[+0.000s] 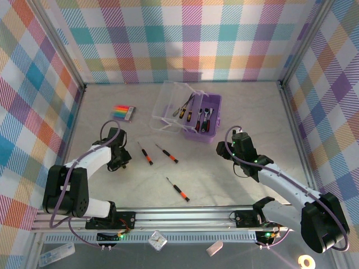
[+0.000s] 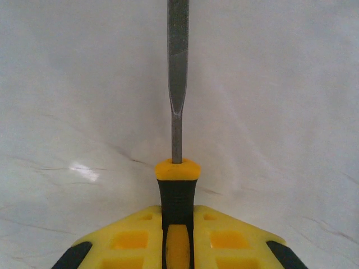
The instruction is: Pack the tool kit
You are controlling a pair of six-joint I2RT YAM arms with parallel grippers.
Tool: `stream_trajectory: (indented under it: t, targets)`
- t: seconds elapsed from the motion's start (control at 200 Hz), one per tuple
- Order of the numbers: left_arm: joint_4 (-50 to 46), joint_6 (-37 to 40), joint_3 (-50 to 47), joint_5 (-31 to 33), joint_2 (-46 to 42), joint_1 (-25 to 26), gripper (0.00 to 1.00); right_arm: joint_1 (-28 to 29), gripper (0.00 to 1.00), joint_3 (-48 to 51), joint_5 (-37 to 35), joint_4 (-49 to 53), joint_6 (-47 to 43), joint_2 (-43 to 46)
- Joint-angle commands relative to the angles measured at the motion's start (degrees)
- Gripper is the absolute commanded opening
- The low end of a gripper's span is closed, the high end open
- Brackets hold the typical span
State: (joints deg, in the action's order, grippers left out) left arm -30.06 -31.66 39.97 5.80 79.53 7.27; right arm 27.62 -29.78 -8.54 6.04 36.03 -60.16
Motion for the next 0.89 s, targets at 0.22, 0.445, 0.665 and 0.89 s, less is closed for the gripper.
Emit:
stream_trajectory:
  t: [0.22,0.445,0.665,0.89]
  targets:
    - [-6.6,2.2,8.8,3.1,-6.9,7.0,0.12,0.0,0.48,0.9,-2.1,-1.0,2.0,2.0]
    - [-11.9,5.7,24.6,6.9,-0.6,16.8,0.13,0.0,0.48,1.4,-3.8,-0.8,2.6,2.9]
    - [-18.1,12.9,47.0,9.7,15.2,27.4,0.12,0.0,0.48,1.7,-6.4,-0.2,3.2,3.4]
    - [-20.9,19.3,66.6,8.5,30.5,32.7,0.12,0.0,0.48,1.7,-6.0,-0.5,2.6,3.3]
